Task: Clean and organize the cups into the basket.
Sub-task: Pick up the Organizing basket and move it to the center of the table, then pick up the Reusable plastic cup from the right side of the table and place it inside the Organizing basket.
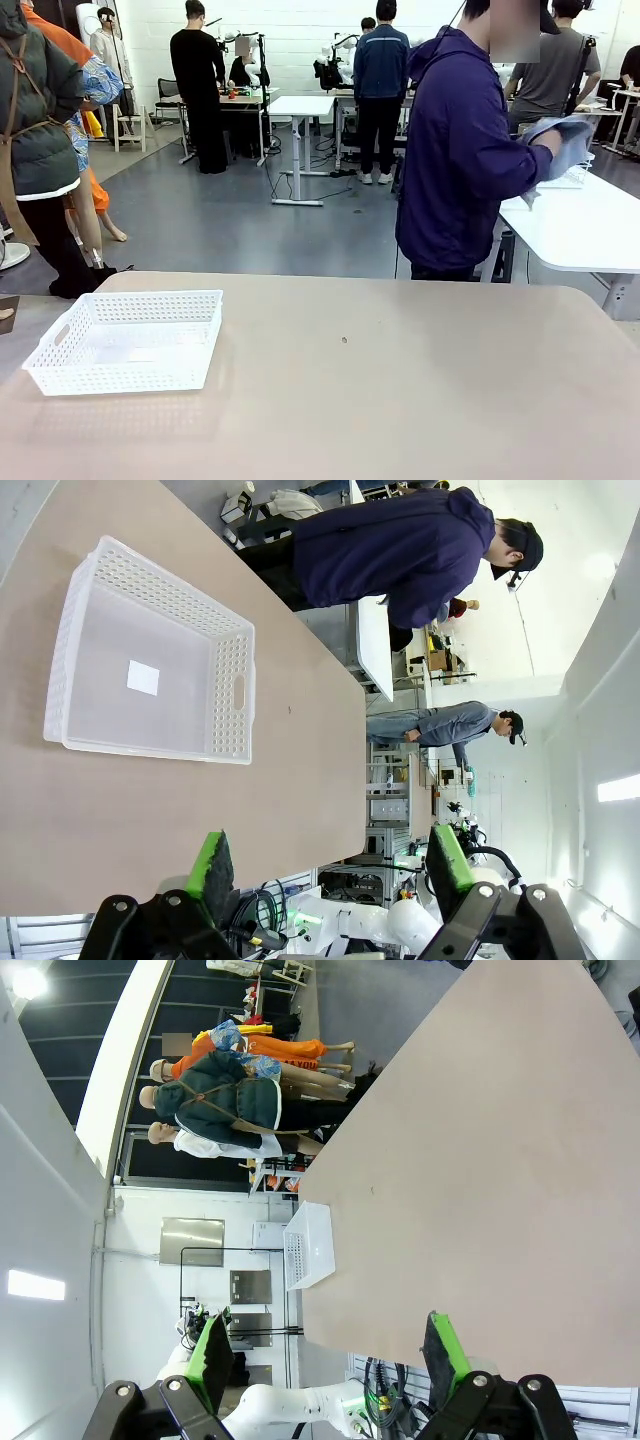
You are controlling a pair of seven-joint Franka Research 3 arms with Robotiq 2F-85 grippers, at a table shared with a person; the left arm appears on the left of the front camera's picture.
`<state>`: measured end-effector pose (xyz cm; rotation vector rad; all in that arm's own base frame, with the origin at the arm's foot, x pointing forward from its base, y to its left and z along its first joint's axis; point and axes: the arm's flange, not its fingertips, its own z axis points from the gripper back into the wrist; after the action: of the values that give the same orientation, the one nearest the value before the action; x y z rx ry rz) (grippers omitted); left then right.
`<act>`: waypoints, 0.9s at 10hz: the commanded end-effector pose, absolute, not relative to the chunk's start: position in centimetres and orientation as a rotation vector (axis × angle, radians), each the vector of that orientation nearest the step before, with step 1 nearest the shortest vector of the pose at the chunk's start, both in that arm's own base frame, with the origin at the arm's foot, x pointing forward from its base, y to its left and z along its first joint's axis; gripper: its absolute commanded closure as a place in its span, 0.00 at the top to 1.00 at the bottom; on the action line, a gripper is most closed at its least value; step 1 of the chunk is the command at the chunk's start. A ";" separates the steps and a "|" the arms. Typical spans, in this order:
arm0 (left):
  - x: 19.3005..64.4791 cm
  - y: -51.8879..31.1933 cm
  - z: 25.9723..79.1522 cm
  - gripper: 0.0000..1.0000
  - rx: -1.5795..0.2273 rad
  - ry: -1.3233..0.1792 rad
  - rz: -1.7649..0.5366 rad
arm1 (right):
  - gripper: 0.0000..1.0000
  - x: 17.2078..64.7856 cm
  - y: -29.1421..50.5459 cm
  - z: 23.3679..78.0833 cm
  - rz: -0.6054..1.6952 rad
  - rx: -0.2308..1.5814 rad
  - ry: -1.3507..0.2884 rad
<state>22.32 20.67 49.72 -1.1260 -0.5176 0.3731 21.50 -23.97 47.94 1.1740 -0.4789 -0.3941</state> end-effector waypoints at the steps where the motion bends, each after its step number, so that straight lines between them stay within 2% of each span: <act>1: 22.3 20.8 49.7 1.00 -1.150 -0.527 0.369 | 1.00 21.6 -24.0 47.8 -0.383 1.182 -0.478; 9: 22.3 20.8 49.7 1.00 -1.150 -0.527 0.369 | 1.00 21.6 -24.0 47.8 -0.383 1.182 -0.478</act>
<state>22.32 20.67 49.72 -1.1261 -0.5176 0.3731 21.50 -23.97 47.94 1.1740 -0.4789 -0.3941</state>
